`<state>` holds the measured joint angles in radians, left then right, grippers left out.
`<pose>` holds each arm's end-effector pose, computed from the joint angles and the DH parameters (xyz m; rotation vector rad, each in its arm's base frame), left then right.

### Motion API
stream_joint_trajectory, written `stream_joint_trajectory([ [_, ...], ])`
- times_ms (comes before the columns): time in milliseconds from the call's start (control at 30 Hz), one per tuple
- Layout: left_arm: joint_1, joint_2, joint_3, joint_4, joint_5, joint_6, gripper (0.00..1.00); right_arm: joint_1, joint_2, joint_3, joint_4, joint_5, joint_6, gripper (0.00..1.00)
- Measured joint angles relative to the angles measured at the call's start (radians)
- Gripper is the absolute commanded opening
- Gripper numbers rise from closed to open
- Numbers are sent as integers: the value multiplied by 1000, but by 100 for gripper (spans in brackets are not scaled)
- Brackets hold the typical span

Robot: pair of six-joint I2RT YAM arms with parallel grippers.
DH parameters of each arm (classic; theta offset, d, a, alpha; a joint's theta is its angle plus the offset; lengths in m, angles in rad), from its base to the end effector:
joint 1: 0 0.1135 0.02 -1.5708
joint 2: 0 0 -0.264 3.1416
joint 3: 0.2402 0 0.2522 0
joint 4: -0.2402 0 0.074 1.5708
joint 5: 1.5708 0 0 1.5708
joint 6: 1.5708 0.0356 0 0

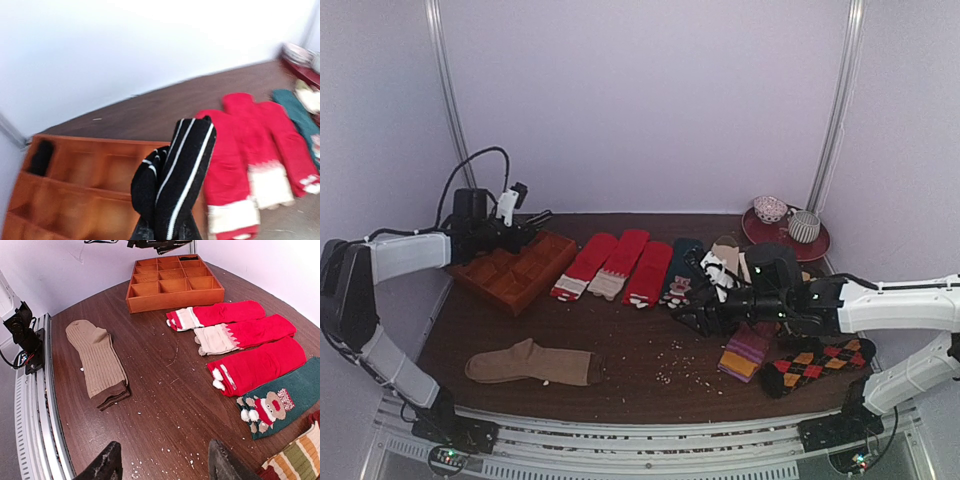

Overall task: Roll the socks
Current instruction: Place the sock in the storage box.

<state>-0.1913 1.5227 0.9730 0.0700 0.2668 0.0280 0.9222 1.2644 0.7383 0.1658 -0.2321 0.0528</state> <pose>0.3356 -0.0746 0.2504 0.3896 2.0155 -0.3750 0.1650 0.2313 0.2558 -0.9962 1.7595 0.8607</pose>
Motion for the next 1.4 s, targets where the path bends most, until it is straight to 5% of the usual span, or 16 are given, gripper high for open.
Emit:
stream_joint_trajectory([
  [533,335,410,346,-119,-134,72,0,-26,2,-105,118,-7,68,57],
  [1400,486,662,666,-344,80,378,0,-79,174,-129,230,-130,112,54],
])
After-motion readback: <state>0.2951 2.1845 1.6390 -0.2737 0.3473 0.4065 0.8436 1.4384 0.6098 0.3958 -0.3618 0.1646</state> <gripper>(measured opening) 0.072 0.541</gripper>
